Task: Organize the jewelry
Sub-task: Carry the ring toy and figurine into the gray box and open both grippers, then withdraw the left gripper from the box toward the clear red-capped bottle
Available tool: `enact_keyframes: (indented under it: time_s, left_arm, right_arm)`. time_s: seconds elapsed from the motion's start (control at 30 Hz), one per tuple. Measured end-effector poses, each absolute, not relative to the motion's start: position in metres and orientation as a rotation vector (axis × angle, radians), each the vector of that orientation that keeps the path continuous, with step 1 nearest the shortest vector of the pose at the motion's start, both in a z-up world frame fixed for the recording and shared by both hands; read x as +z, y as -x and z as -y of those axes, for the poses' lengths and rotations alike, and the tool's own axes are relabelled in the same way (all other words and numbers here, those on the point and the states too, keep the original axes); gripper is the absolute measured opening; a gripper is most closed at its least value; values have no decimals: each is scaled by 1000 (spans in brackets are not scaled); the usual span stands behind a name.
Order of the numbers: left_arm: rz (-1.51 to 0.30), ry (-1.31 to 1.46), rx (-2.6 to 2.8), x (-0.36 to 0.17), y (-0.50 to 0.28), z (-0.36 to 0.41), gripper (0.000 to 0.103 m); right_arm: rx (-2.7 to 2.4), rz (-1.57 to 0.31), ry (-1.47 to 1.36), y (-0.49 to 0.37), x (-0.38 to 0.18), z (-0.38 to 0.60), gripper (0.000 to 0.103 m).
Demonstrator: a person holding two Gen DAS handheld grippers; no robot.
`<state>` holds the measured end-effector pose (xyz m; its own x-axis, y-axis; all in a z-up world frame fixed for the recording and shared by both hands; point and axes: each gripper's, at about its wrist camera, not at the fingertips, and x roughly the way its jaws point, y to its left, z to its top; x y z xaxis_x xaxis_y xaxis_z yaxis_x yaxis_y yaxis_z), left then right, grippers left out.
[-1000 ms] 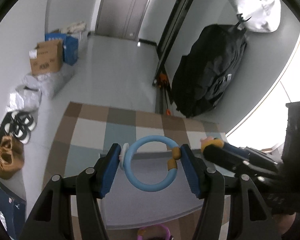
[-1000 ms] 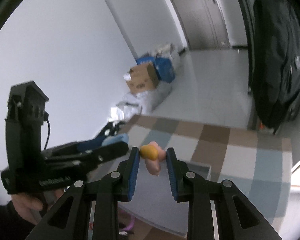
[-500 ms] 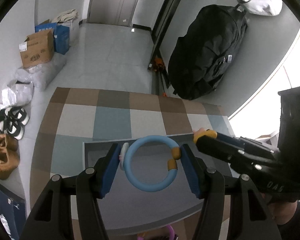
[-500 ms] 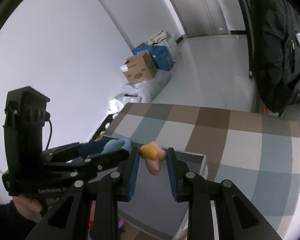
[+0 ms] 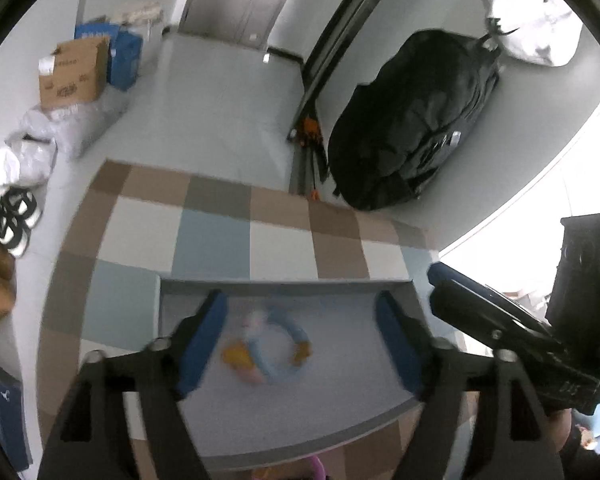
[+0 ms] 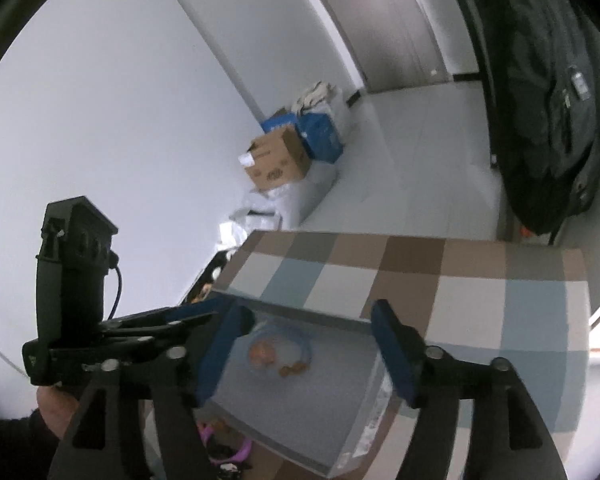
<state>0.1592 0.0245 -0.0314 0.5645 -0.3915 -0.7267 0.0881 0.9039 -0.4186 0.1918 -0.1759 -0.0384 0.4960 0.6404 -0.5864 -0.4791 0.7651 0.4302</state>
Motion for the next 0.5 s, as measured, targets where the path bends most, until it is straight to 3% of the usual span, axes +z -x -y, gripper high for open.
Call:
enact_keyframes:
  time_s: [0.33, 0.5]
  left_arm:
    - [-867, 268, -225, -20, -147, -19, 81]
    - [-823, 225, -143, -11, -133, -24, 81]
  right_arm:
    - [647, -765, -189, -178, -33, 178, 99]
    - [622, -736, -186, -166, -31, 183, 103]
